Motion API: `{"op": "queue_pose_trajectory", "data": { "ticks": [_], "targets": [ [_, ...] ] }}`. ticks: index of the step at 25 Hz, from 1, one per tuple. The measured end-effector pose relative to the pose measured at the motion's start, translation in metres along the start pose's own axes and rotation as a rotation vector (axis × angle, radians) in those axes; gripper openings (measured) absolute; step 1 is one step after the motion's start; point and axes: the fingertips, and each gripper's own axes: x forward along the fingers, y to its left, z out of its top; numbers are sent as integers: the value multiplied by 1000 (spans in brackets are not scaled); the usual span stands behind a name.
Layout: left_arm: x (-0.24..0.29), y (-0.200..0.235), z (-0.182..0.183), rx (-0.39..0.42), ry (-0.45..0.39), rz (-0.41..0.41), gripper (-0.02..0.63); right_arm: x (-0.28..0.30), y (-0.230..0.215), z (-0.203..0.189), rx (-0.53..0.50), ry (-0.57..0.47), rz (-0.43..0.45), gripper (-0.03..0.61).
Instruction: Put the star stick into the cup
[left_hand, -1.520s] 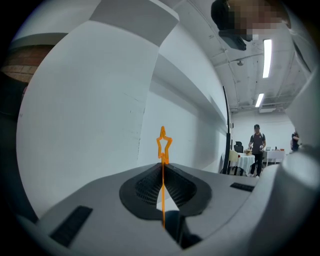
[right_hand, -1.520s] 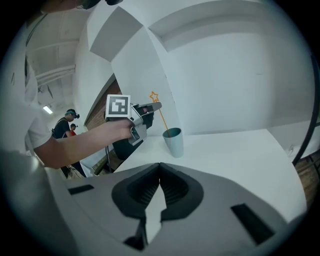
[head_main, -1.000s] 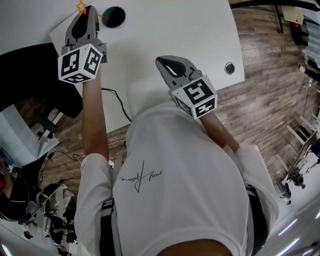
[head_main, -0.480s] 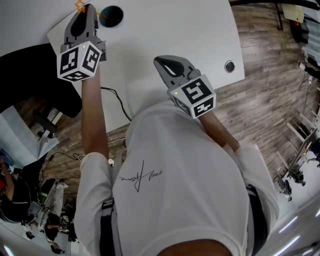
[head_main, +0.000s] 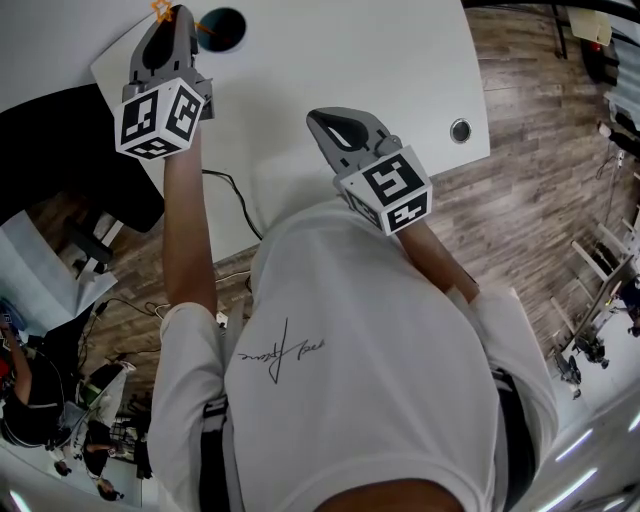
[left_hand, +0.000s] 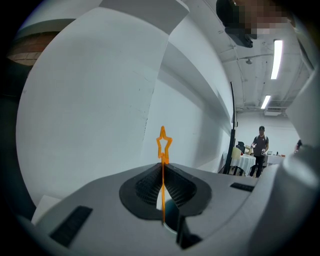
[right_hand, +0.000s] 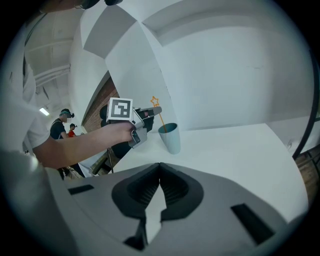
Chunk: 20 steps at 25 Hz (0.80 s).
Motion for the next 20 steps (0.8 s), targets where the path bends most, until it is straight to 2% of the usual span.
{"op": "queue_pose_trajectory", "data": {
  "ticks": [18, 20],
  "targets": [
    [-3, 0, -4, -15, -13, -14, 17, 4, 4, 1, 3, 5, 10, 9],
    [-4, 2, -5, -20, -11, -9, 45, 4, 4, 1, 1, 4, 10, 9]
  ]
}}
